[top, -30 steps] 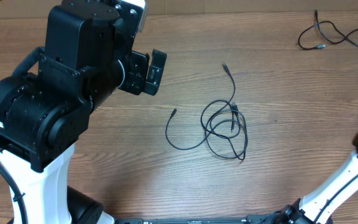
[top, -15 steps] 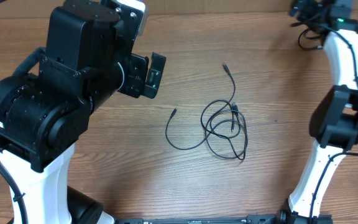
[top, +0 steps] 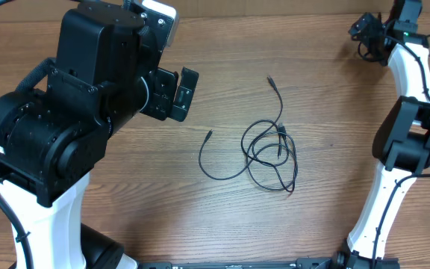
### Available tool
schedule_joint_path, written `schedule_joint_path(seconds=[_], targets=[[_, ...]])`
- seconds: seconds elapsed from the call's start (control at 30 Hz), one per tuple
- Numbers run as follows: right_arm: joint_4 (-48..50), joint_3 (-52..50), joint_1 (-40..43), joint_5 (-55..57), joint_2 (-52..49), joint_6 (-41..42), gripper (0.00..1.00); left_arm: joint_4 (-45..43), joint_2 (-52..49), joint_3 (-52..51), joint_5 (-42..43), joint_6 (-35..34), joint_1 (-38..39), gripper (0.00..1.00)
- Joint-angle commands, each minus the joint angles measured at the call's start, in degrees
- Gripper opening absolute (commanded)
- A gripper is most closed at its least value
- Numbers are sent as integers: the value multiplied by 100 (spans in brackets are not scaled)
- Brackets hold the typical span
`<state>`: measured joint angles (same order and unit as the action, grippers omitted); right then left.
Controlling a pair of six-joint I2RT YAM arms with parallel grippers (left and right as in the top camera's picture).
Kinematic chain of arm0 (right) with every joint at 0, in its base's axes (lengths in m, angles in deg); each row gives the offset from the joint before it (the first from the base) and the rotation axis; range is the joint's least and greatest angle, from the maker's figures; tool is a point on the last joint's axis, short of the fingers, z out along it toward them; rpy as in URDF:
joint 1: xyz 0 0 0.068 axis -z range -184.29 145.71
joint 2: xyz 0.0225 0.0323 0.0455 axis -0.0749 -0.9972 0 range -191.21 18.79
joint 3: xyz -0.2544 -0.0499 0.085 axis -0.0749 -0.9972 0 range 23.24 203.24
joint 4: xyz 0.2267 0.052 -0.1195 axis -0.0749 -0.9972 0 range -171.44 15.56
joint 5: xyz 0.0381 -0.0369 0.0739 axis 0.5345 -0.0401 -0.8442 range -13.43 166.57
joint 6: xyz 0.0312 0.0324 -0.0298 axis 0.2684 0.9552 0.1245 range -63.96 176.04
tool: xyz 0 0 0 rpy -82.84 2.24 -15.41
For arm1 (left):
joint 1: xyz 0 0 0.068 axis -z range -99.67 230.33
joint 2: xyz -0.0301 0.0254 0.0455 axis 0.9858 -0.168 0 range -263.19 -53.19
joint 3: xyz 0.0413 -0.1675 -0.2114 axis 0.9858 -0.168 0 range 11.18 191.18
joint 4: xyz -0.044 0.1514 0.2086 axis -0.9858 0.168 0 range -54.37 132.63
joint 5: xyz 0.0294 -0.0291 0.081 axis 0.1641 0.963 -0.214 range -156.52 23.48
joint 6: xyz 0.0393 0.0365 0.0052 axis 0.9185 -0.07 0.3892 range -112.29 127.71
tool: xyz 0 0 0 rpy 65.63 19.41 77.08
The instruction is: Untangle cables
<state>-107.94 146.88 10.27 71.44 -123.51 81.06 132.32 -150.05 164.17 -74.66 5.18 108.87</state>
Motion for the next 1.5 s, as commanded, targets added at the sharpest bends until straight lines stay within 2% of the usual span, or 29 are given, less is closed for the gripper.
schedule_joint_path(seconds=[0.0, 0.03, 0.1, 0.17, 0.2, 0.27, 0.33, 0.57, 0.8, 1.2, 1.33, 1.47], targets=[[144, 39, -31, 55, -173, 55, 99, 9, 11, 11, 68, 129, 48, 100], [175, 39, -31, 57, -201, 52, 96, 9, 11, 11, 70, 129, 48, 100], [256, 39, -31, 57, -275, 74, 82, 9, 11, 11, 70, 129, 48, 100], [326, 39, -31, 55, -337, 72, 56, 9, 13, 11, 68, 129, 48, 100], [345, 39, -31, 59, -345, 70, 47, 9, 13, 11, 68, 129, 48, 100], [398, 39, -31, 59, -345, 46, 17, 9, 11, 11, 63, 131, 48, 100], [457, 42, -22, 55, -345, 48, 5, 4, 11, 11, 50, 131, 48, 100], [400, 234, 59, -15, -295, -28, 4, 9, 11, 11, 76, 101, 48, 100], [-105, 863, 382, -7, 52, -487, 4, 7, 11, 11, 70, 107, 48, 100], [-1008, 1198, 1937, -13, 280, -605, 4, -2, 13, 11, 70, 105, 48, 100], [-1200, 1145, 2623, -50, 262, -922, 4, -118, 11, 11, 81, 103, 48, 100], [-1217, 848, 2946, -48, 144, -1054, 4, -297, 11, 11, 348, 103, 48, 100]])
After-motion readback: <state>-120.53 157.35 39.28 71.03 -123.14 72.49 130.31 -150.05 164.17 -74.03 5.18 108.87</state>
